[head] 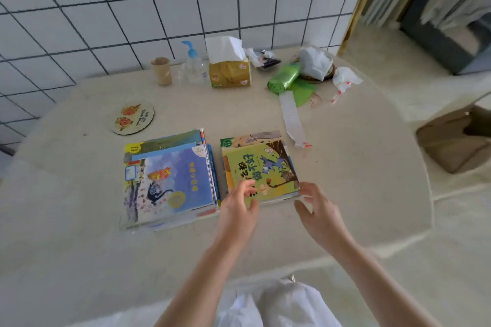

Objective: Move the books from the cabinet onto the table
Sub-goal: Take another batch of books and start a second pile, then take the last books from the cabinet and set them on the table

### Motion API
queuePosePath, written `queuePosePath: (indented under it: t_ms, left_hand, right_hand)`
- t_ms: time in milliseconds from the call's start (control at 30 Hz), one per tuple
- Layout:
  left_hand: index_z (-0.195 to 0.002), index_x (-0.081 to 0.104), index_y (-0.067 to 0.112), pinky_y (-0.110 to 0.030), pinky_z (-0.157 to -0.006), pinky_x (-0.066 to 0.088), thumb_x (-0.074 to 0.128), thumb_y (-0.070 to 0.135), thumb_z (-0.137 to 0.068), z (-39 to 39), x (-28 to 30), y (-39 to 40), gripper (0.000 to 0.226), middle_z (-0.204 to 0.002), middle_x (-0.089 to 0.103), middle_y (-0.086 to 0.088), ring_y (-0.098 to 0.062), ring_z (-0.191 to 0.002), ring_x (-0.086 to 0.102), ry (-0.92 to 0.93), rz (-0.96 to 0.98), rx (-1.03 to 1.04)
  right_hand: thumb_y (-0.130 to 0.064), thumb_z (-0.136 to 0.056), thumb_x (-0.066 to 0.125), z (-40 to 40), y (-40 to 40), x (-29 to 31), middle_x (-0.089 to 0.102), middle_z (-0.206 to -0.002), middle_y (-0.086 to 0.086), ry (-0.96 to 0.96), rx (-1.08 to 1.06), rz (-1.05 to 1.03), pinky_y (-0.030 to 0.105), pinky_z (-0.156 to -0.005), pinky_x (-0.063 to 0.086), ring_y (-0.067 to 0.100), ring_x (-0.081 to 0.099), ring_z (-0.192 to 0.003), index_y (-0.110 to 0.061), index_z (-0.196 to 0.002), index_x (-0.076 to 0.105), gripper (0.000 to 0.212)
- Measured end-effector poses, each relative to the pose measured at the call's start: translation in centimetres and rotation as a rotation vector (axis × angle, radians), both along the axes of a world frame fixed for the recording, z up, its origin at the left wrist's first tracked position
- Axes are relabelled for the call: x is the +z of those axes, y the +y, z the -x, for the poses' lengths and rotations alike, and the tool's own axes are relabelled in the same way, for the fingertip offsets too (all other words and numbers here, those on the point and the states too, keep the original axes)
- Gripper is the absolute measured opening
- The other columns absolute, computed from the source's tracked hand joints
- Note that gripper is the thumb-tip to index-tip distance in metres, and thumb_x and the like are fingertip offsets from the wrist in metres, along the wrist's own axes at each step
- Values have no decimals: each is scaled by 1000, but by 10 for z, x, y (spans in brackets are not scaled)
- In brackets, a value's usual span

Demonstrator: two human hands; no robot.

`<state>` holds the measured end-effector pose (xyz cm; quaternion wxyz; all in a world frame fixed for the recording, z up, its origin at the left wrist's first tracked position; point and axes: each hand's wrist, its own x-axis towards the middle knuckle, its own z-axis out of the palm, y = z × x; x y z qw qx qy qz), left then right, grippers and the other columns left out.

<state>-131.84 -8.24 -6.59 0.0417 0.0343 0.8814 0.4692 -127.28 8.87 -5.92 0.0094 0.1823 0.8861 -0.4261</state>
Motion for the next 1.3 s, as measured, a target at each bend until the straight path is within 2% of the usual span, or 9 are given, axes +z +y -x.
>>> queuePosePath:
  t_ms: [100, 200, 433, 533, 667, 733, 967, 1133, 1300]
  left_hand:
    - [-115, 62, 17, -36, -87, 52, 59, 3, -85, -20, -9, -24, 34, -97, 65, 9, -11, -94, 63, -22, -6, -149]
    - [-115, 61, 18, -32, -86, 51, 57, 2, -85, -35, -11, -40, 34, -98, 66, 8, -10, -93, 62, -33, 38, -274]
    - [-114, 61, 21, -24, -82, 51, 57, 3, -87, -92, 4, -37, 32, -93, 66, 12, 0, -88, 60, -133, 80, -645]
    - [-112, 62, 23, -24, -80, 52, 58, 3, -87, -121, 7, -20, 32, -91, 68, 12, -1, -86, 63, -171, 80, -817]
    - [-113, 62, 23, -28, -82, 53, 58, 4, -87, -161, 4, 6, 33, -91, 68, 13, -3, -85, 64, -141, 117, -1057]
    - [-115, 61, 22, -26, -81, 52, 58, 4, -87, -188, 5, 20, 33, -93, 68, 11, -4, -86, 65, -120, 118, -1162]
    - [-112, 63, 23, -26, -76, 55, 58, 1, -85, -316, 5, 48, 36, -85, 66, 18, 1, -82, 64, -66, 83, -1486]
    - [-113, 63, 21, -24, -77, 54, 57, 1, -86, -457, 7, 46, 34, -86, 66, 14, -2, -82, 64, -55, 25, -1747]
    - [-110, 63, 22, -25, -74, 54, 59, -2, -84, -588, 0, 17, 35, -83, 64, 18, 5, -78, 62, -128, 4, -1916]
  right_hand:
    - [-1, -88, 60, -40, -31, -7, 67, -113, 8, 3, -172, 39, 23, -82, 41, 25, 65, -103, -7, -124, 54, 37]
    - [1, -88, 58, -78, -57, -17, 67, -114, 11, 2, -276, 65, 23, -84, 40, 26, 65, -105, -5, -122, 55, 34]
    - [0, -87, 59, -185, -93, -10, 65, -105, -3, 40, -586, 1, 31, -87, 46, 18, 64, -101, -10, -120, 57, 34]
    - [-4, -88, 60, -233, -99, -2, 63, -107, -9, 36, -729, -50, 25, -87, 43, 10, 60, -100, -13, -124, 56, 37]
    - [-3, -86, 62, -295, -105, 2, 63, -107, -8, 83, -982, -28, 39, -95, 49, 18, 63, -105, -12, -124, 55, 40]
    - [-3, -86, 62, -332, -112, 6, 63, -107, -7, 105, -1111, -23, 39, -95, 49, 15, 62, -106, -12, -124, 54, 40]
    - [-6, -90, 57, -463, -151, 17, 63, -114, -5, 137, -1460, 2, 29, -99, 44, 9, 58, -111, -13, -128, 52, 38]
    - [-9, -92, 55, -583, -206, 23, 61, -117, -6, 123, -1661, 2, 25, -101, 42, 7, 56, -114, -16, -129, 51, 38]
    - [-14, -94, 54, -683, -267, 23, 59, -121, -8, 105, -1840, 12, 17, -100, 38, 5, 54, -116, -18, -131, 49, 37]
